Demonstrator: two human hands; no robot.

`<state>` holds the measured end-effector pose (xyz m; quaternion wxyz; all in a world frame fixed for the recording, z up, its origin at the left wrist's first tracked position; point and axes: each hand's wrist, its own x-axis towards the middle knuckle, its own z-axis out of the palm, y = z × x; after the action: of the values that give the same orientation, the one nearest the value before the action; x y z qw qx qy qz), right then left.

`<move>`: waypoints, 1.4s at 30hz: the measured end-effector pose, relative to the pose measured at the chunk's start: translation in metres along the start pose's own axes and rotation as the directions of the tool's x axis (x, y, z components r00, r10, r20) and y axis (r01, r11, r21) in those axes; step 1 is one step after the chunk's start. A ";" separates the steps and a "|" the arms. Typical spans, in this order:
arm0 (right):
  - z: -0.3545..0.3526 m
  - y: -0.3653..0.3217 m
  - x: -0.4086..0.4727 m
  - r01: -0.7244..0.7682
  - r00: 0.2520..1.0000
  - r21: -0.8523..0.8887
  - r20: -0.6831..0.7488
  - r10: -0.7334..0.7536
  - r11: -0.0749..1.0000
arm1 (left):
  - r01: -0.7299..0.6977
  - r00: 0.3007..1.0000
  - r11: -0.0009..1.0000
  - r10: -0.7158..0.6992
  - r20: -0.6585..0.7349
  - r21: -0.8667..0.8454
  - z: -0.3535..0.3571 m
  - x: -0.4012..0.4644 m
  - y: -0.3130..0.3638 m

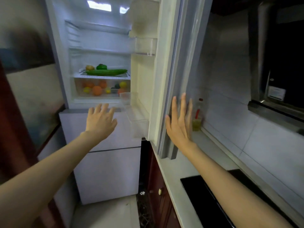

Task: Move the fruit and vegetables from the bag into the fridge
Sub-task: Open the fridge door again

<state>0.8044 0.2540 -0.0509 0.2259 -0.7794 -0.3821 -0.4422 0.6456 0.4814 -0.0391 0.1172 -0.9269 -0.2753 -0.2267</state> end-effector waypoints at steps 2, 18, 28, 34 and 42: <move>0.004 -0.019 -0.002 0.094 0.995 0.017 -0.022 -0.094 0.995 | 0.029 1.000 0.999 -0.029 -0.007 0.016 -0.002 -0.007 -0.014; 0.102 -0.215 0.040 0.261 0.963 0.455 -0.060 -0.263 0.851 | 0.210 0.976 0.976 -0.207 -0.067 0.052 0.000 -0.035 -0.153; 0.196 -0.338 0.092 0.219 0.968 0.319 0.048 -0.247 0.922 | 0.237 0.969 0.970 -0.232 -0.081 0.046 0.030 -0.024 -0.244; 0.250 -0.382 0.134 0.193 0.950 0.260 0.190 -0.246 0.946 | 0.219 0.971 0.975 -0.214 -0.104 0.040 0.043 -0.008 -0.279; 0.320 -0.422 0.198 0.205 0.885 0.196 0.381 -0.267 0.959 | 0.220 0.970 0.974 -0.212 -0.120 0.051 0.052 0.032 -0.302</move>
<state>0.6965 0.8088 -0.0367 0.1445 -0.7821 -0.5448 -0.2659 0.5178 0.7618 -0.0408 0.1369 -0.8727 -0.3745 -0.2819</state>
